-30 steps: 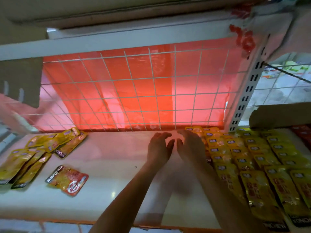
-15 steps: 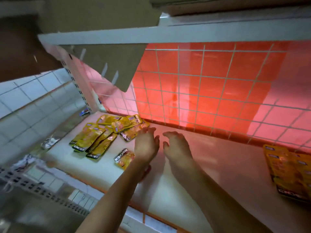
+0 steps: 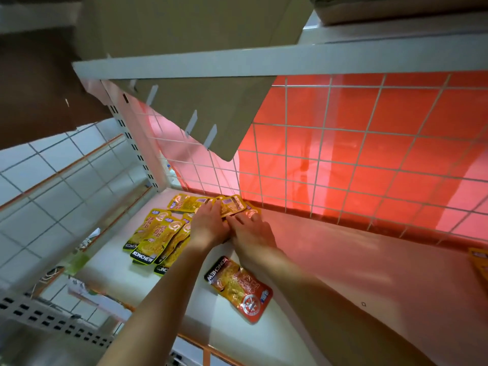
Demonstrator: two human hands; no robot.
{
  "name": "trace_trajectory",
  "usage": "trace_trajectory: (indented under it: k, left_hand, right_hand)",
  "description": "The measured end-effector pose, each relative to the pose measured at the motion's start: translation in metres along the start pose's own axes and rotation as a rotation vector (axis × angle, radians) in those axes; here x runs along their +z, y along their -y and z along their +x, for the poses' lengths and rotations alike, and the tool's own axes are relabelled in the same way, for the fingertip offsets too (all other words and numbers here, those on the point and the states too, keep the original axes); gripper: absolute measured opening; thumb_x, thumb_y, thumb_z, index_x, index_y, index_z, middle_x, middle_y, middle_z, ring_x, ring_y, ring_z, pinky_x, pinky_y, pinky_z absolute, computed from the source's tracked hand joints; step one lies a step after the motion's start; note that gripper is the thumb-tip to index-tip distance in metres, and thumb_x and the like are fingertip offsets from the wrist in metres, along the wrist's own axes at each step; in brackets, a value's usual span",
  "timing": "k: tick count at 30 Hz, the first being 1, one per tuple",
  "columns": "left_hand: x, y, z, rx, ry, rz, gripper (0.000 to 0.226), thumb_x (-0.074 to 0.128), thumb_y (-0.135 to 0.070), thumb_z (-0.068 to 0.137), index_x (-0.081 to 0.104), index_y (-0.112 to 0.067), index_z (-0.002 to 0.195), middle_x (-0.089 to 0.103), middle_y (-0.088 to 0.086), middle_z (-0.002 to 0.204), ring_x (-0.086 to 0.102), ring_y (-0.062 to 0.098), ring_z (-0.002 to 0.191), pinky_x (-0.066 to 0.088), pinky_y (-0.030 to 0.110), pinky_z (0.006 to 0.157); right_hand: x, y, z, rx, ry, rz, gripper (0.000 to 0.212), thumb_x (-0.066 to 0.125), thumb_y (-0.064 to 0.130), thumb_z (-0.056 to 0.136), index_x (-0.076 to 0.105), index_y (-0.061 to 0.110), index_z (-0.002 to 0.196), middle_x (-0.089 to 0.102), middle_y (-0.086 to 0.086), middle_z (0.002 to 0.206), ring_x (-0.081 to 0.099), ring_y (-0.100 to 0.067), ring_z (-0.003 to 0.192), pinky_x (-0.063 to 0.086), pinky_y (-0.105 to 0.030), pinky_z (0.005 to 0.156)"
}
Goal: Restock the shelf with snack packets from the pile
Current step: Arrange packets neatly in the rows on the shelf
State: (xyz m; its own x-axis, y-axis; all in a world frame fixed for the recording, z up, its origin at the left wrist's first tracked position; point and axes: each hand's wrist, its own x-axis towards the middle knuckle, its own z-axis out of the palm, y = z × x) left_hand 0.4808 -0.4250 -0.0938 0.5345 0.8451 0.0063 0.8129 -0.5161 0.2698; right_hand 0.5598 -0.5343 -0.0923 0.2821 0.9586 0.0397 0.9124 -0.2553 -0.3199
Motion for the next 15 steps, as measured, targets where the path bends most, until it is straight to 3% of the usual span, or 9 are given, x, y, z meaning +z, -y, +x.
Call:
trace_trajectory:
  k: [4,10,15]
  left_hand:
    - [0.001,-0.001,0.002,-0.004,-0.013,0.006,0.062,0.055,-0.020,0.080,0.042,-0.014,0.140,0.052,0.012,0.135,0.045,0.033,0.125,0.037,0.038,0.103]
    - [0.006,-0.013,-0.011,0.105,-0.140,-0.045,0.029,0.057,-0.013,0.077,0.062,-0.019,0.105,0.068,0.009,0.102,0.061,0.035,0.099,0.046,0.037,0.077]
    - [0.006,-0.026,-0.021,0.196,-0.200,-0.231,0.018,0.060,-0.010,0.082,0.070,-0.017,0.094,0.072,0.009,0.091,0.064,0.033,0.091,0.043,0.033,0.066]
  right_hand:
    - [0.007,-0.003,0.000,0.090,-0.097,0.004,0.031,0.042,0.041,0.095,0.052,0.033,0.123,0.038,-0.001,0.139,0.033,-0.030,0.125,0.034,-0.041,0.091]
    - [0.005,-0.012,-0.003,0.324,-0.154,0.056,0.035,0.045,0.052,0.091,0.056,0.028,0.114,0.039,-0.008,0.132,0.037,-0.033,0.117,0.033,-0.043,0.092]
    - [0.004,-0.031,-0.014,0.400,-0.231,0.059,0.038,0.054,0.042,0.087,0.048,0.024,0.121,0.042,-0.006,0.127,0.040,-0.030,0.115,0.034,-0.041,0.089]
